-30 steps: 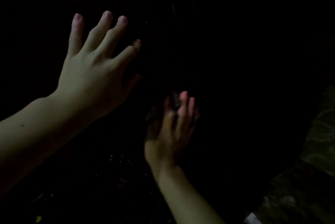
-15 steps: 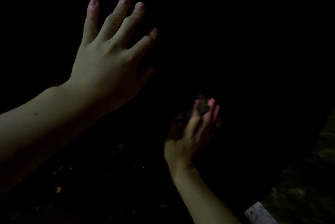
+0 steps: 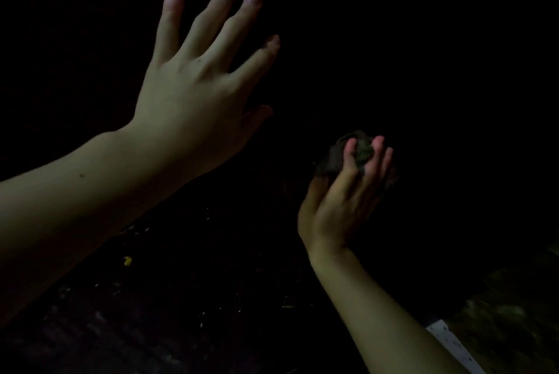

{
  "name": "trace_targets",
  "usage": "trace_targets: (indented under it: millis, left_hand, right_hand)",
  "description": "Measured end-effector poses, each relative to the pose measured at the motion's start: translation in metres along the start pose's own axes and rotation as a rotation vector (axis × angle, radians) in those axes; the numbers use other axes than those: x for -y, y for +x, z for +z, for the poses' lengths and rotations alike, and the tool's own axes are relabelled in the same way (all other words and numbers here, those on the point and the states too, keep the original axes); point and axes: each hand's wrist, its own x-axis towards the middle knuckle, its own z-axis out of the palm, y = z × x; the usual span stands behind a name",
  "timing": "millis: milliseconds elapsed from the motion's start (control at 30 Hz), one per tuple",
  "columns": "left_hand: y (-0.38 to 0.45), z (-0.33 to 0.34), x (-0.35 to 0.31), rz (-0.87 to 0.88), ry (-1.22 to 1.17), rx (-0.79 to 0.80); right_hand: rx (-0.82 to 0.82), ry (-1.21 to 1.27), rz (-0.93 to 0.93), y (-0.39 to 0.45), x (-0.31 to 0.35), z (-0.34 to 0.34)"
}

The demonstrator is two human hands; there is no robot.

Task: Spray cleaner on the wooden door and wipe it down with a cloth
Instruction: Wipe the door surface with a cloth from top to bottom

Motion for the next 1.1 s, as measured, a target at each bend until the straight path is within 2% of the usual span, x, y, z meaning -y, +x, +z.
trace_targets:
  millis: [33,100,167,200,233,267,367,433,500,567,633,700,800,867,900,967,1100]
  left_hand:
    - [-0.002,0.0,0.0,-0.004,0.0,0.002]
    - [-0.01,0.002,-0.001,-0.014,0.001,0.003]
    - [-0.02,0.003,0.0,-0.016,0.0,0.006]
    - [-0.026,0.003,0.001,-0.009,0.0,0.007]
    - [-0.031,0.002,0.001,-0.004,0.003,0.012]
    - [-0.037,0.002,0.002,-0.006,0.011,0.02]
    - [-0.052,0.001,0.003,-0.037,0.03,0.039]
    - [-0.057,0.0,0.001,-0.041,0.032,0.041]
    - [-0.057,0.001,0.001,-0.038,0.024,0.034]
    - [-0.059,0.002,0.002,-0.035,0.02,0.022]
    - [-0.064,0.002,0.004,-0.026,0.007,0.026]
    - [-0.069,0.0,0.008,-0.005,-0.002,0.034]
    - [-0.074,-0.002,0.012,-0.008,0.0,0.035]
    - [-0.077,-0.003,0.01,-0.025,-0.015,0.025]
    - [-0.079,-0.004,0.009,-0.031,-0.026,0.02]
    - [-0.083,-0.004,0.009,-0.047,-0.04,0.01]
    - [-0.098,-0.005,0.011,-0.089,-0.045,0.015]
  right_hand:
    - [0.04,0.016,-0.075,-0.007,0.015,0.0]
    - [0.172,0.058,-0.346,-0.025,0.04,-0.001]
    - [0.256,0.065,-0.632,-0.023,0.036,-0.003]
    - [0.259,0.044,-0.717,-0.011,0.024,-0.002]
    - [0.238,0.027,-0.726,0.001,0.013,-0.001]
    - [0.193,0.019,-0.658,0.015,0.002,0.0]
    - [0.004,-0.006,-0.287,0.042,-0.011,0.004]
    - [-0.039,-0.008,-0.183,0.034,0.005,0.007]
    - [0.012,0.035,-0.251,0.013,0.035,0.006]
    - [0.112,0.049,-0.422,-0.014,0.056,0.003]
    - [0.178,0.039,-0.552,-0.023,0.052,0.002]
    - [0.17,0.043,-0.586,-0.011,0.031,0.001]
    - [0.061,0.022,-0.338,0.008,0.004,0.003]
    - [-0.007,-0.004,-0.162,0.005,0.009,0.005]
    - [-0.011,0.0,-0.138,-0.002,0.019,0.005]
    - [0.061,0.035,-0.239,-0.028,0.047,0.004]
    - [0.29,0.069,-0.65,-0.076,0.073,0.0]
